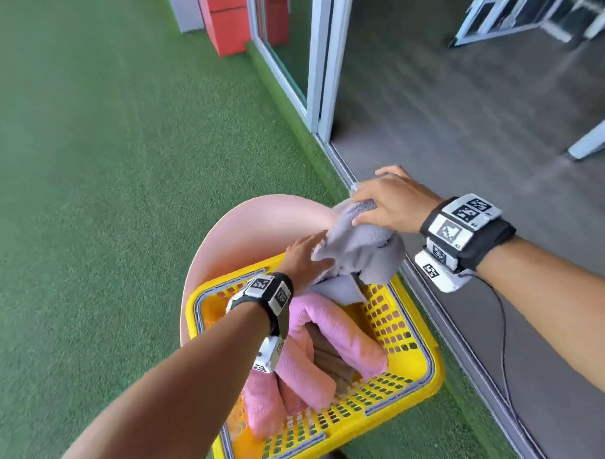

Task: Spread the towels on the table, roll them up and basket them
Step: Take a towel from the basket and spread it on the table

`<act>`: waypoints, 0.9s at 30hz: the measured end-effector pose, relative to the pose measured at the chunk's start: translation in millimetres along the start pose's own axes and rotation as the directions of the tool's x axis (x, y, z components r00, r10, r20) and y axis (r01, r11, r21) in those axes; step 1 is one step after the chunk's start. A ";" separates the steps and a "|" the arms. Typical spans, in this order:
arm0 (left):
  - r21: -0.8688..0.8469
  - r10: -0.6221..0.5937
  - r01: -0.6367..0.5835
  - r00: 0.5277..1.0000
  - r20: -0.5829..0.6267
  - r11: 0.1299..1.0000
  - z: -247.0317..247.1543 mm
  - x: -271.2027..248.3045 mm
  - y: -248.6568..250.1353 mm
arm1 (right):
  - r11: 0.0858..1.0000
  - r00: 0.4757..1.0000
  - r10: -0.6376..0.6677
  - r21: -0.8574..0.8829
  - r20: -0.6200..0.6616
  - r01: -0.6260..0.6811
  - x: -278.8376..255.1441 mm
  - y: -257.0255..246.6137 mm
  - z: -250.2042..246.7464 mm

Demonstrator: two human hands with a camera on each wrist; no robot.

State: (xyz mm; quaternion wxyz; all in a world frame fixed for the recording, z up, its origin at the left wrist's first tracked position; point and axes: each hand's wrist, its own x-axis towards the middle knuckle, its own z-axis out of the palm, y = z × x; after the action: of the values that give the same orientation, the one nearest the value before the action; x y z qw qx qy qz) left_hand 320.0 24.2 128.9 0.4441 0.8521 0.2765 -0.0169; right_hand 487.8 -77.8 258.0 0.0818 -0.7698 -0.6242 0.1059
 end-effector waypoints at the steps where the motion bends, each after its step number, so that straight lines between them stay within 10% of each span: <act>1: -0.051 0.065 -0.064 0.998 0.012 0.997 -5.9 -5.6 11.4 | 0.999 0.998 0.026 0.042 -0.052 -0.024 -14.0 -12.9 -17.2; 5: -0.200 0.214 -0.212 0.977 -0.009 0.957 -33.9 -33.0 48.4 | 0.960 0.925 0.228 0.228 -0.304 -0.161 -84.8 -65.0 -74.9; 10: -0.269 0.486 -0.491 0.869 -0.090 0.829 -85.4 -113.1 120.1 | 0.896 0.715 0.413 0.392 -0.564 -0.209 -213.5 -127.5 -103.5; 15: -0.099 0.679 -0.683 0.730 -0.073 0.723 -106.5 -222.9 197.5 | 0.822 0.531 0.555 0.521 -0.640 -0.231 -322.9 -175.9 -80.8; 18: -0.137 0.688 -0.685 0.725 -0.033 0.715 -96.5 -286.6 226.8 | 0.788 0.473 0.599 0.582 -0.646 -0.203 -369.0 -202.5 -57.7; 22: -0.286 0.632 -0.583 0.766 0.118 0.761 -73.6 -344.5 232.2 | 0.745 0.460 0.645 0.637 -0.610 -0.200 -410.0 -228.3 -29.7; 27: -0.310 0.581 -0.515 0.794 0.179 0.799 -38.5 -392.7 223.2 | 0.589 0.618 0.690 0.788 -0.377 -0.177 -442.8 -259.1 30.0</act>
State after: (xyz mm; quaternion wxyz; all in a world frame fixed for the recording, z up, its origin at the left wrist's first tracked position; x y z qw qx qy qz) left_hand 87.8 -226.5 426.9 0.5641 0.8237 -0.0464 0.0341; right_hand 147.5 -457.4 322.9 0.5399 -0.8033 -0.2414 0.0701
